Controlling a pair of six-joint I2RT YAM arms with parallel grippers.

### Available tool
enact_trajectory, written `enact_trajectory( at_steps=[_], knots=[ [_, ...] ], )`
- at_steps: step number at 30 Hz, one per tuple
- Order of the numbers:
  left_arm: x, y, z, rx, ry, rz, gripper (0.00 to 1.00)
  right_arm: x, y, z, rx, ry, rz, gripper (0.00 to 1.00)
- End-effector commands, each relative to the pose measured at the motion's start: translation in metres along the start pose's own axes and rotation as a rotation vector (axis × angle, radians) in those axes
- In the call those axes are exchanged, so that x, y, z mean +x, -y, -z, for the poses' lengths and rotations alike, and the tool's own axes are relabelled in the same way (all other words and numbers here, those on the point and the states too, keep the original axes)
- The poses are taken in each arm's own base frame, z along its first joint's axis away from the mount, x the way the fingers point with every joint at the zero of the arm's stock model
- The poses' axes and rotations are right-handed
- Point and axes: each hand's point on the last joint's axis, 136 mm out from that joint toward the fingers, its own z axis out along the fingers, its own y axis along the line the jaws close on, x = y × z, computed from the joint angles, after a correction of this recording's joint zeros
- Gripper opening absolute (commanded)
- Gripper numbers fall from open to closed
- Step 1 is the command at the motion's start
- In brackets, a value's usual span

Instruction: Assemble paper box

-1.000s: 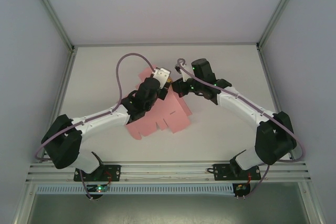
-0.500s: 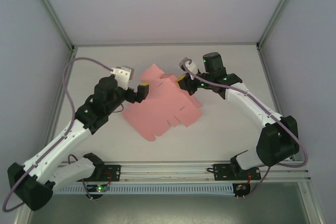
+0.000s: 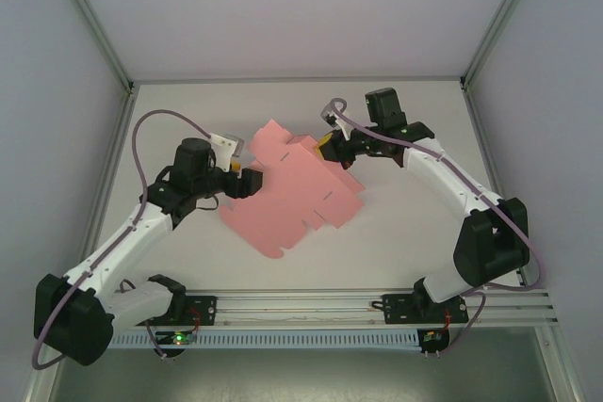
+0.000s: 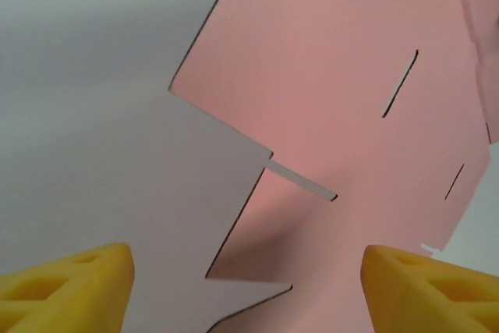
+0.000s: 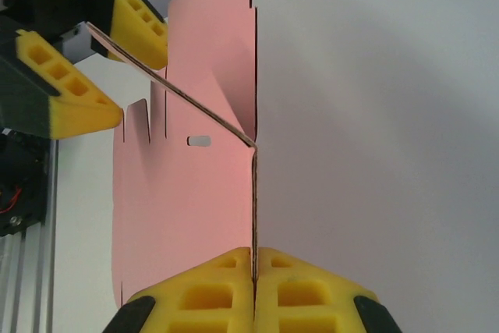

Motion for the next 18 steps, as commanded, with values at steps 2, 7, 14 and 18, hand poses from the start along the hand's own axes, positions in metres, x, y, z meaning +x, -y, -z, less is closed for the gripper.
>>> enact_trajectory(
  at_steps=[2, 7, 14, 18],
  knots=[
    [-0.014, 0.016, 0.002, 0.102, 0.027, -0.004, 0.72, -0.012, -0.005, 0.008, -0.052, 0.037, 0.025, 0.00],
    [-0.014, 0.021, 0.003, 0.135, 0.050, -0.038, 0.69, -0.018, -0.011, 0.013, -0.108, 0.072, 0.020, 0.00],
    [-0.015, 0.029, 0.007, 0.167, 0.063, -0.069, 0.52, -0.019, -0.017, 0.015, -0.145, 0.084, 0.022, 0.00],
    [-0.015, 0.028, 0.012, 0.150, 0.082, -0.084, 0.54, -0.018, -0.018, 0.017, -0.161, 0.080, 0.021, 0.00]
  ],
)
